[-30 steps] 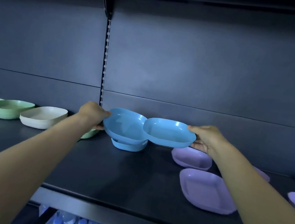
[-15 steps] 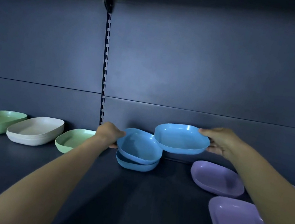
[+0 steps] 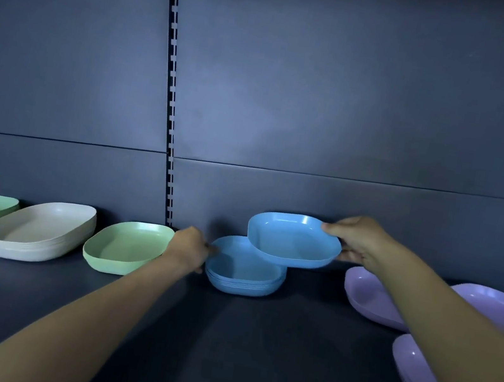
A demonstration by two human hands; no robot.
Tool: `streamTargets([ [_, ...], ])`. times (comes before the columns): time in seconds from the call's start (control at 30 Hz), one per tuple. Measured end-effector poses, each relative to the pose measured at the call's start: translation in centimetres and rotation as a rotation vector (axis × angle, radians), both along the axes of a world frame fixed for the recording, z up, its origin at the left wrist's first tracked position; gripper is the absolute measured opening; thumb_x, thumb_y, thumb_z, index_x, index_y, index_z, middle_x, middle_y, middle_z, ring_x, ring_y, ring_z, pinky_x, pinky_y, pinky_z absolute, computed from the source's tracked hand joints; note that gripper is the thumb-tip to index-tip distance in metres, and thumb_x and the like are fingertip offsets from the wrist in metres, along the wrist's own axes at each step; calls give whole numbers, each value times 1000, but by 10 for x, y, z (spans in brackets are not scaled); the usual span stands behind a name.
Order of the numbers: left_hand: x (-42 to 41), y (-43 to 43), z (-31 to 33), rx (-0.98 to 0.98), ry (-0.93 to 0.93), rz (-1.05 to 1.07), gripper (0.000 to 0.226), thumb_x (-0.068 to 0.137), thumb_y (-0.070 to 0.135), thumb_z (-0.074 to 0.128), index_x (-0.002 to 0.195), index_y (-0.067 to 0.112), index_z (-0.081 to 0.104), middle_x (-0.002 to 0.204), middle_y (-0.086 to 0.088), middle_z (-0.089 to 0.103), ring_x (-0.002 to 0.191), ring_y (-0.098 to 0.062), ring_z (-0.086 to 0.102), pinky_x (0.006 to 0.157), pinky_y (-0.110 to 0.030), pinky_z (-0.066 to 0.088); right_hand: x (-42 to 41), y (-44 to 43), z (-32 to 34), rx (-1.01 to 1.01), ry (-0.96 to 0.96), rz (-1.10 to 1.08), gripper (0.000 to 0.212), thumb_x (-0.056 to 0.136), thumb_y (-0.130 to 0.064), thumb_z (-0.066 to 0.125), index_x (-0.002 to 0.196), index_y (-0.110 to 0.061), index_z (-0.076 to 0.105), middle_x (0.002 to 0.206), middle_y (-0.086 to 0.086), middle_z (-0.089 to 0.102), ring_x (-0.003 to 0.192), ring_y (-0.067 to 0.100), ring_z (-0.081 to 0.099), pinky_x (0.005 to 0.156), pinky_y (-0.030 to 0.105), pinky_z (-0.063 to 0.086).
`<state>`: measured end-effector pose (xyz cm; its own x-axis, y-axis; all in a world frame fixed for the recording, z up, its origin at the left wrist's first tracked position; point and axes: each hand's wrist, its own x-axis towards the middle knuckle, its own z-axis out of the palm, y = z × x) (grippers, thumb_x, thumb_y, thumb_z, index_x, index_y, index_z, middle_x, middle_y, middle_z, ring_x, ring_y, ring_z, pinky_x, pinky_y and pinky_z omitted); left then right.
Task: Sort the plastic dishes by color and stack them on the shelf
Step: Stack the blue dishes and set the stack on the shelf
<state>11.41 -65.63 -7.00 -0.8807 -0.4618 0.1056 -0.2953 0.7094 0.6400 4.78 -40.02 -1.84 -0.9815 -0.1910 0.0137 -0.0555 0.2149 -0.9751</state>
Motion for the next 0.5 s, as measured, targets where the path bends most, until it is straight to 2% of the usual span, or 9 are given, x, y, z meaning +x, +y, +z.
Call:
streamTargets([
  [0.13, 4, -12, 9, 136, 116, -21, 33, 91, 28, 56, 68, 4, 58, 62, -8, 57, 50, -20, 57, 61, -28, 56, 4, -27, -5, 62, 27, -38, 9, 88, -7, 63, 81, -5, 57, 72, 9, 59, 61, 18, 58, 43, 22, 49],
  [0.23, 11, -13, 18, 354, 195, -80, 31, 93, 28, 53, 88, 1, 66, 75, -10, 62, 61, -16, 59, 47, -17, 54, 4, -49, -13, 115, 56, -81, 16, 86, -6, 64, 73, -4, 55, 71, 12, 58, 61, 22, 58, 47, 26, 51],
  [0.3, 13, -12, 19, 414, 201, -127, 29, 95, 26, 50, 89, 1, 65, 72, -8, 60, 61, -14, 57, 43, -12, 50, 4, -61, -19, 185, 80, -109, 17, 85, -7, 64, 72, -3, 54, 68, 13, 56, 61, 24, 58, 49, 27, 51],
  [0.43, 11, -8, 14, 404, 203, -126, 27, 97, 18, 44, 89, 2, 64, 77, -11, 60, 58, -13, 55, 41, -13, 50, 5, -72, -30, 322, 143, -171, 17, 84, -10, 64, 70, -3, 56, 59, 9, 54, 50, 19, 54, 42, 21, 44],
  [0.5, 8, -9, 11, 424, 208, -115, 28, 98, 19, 43, 87, 3, 62, 71, -9, 59, 57, -13, 55, 41, -13, 51, 3, -76, -36, 350, 161, -209, 15, 82, -11, 64, 74, 1, 61, 62, 9, 55, 50, 20, 53, 47, 23, 49],
])
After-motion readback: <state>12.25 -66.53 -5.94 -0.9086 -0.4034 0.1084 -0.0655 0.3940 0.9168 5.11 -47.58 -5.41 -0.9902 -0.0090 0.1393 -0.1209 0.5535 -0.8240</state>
